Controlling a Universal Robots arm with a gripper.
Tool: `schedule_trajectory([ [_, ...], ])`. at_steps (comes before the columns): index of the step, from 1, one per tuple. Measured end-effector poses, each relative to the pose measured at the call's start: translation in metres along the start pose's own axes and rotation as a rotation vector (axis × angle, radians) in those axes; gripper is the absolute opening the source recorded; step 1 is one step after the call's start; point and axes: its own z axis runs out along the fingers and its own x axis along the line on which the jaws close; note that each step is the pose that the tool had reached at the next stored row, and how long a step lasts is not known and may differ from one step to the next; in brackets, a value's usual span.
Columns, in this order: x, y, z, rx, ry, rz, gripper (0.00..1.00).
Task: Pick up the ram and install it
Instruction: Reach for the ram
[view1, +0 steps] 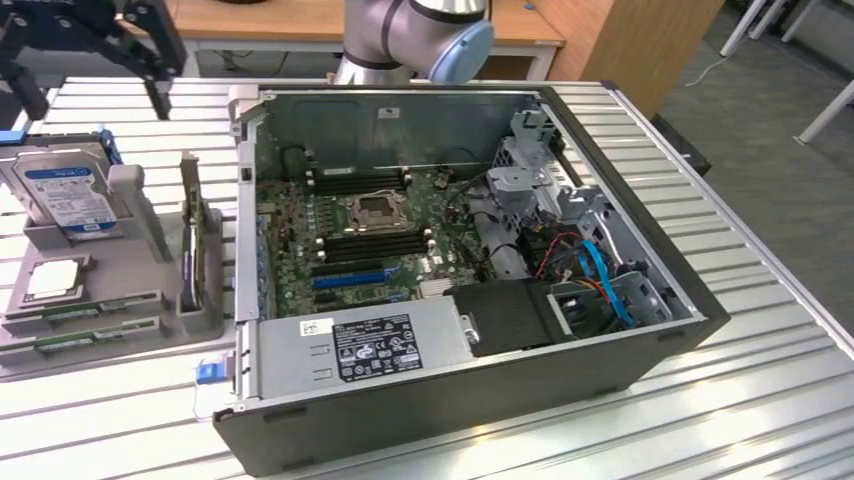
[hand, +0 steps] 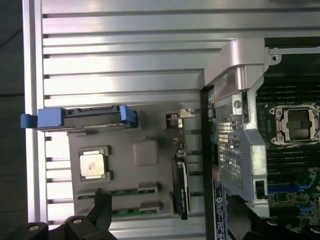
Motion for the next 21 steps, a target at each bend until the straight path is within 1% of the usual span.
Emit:
schedule_trajectory([
  [3,0.011,-0.0007,-0.0003,-0.0001,0.0,0.0,0.99],
  [6,0.018,-0.0012,-0.0005,0.0,0.0,0.0,0.99],
  [13,0.029,-0.002,-0.0007,-0.0001,-0.0001,0.0,0.99],
  [17,0.033,-0.0022,-0.0008,-0.0001,0.0,0.0,0.99],
  [18,0.033,-0.0023,-0.0008,-0.0001,-0.0001,0.0,0.97],
  [19,0.034,-0.0023,-0.0008,-0.0001,0.0,0.0,0.91],
  [20,0.034,-0.0023,-0.0008,0.0,0.0,0.0,0.91],
  [21,0.034,-0.0023,-0.0008,-0.0001,-0.0001,0.0,0.85],
])
